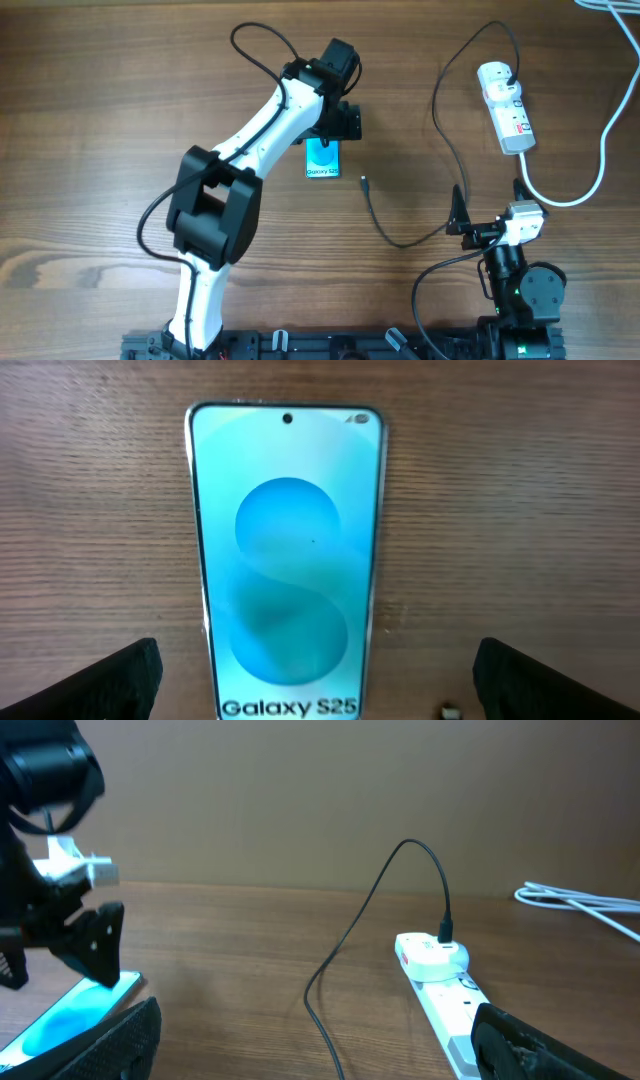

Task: Plug charger to phone and switch on socket
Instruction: 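Close the left gripper on the phone's top edge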

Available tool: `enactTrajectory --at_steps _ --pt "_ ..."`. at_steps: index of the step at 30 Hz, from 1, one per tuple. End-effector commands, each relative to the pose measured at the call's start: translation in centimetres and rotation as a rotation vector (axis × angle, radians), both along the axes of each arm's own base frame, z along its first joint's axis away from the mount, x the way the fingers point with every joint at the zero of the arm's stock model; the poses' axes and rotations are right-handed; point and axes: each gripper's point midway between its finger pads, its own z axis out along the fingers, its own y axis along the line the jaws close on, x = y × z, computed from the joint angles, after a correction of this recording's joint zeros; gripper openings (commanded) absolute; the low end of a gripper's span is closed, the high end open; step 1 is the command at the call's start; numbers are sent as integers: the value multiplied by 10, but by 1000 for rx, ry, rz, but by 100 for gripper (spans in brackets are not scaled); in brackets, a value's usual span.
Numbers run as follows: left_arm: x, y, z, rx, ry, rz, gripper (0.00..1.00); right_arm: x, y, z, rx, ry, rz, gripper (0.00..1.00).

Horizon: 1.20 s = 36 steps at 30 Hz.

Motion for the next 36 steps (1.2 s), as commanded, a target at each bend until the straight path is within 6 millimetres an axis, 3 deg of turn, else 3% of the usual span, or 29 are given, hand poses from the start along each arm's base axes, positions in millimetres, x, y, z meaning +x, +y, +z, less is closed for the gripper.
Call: enactTrajectory --at_steps 1,9,17,30,36 --pt "-2 0 -15 19 28 -15 100 0 -1 1 -10 -6 -5 100" --pt "-8 6 -42 58 83 -12 100 0 -1 1 -10 -6 -5 100" --pt "-6 8 -43 62 79 -50 100 0 -1 1 -10 -6 -5 100" --pt "4 10 -46 39 60 39 100 0 -1 1 -10 -6 -5 100" --pt "-2 14 -70 72 109 37 100 0 -1 1 -10 -6 -5 100"
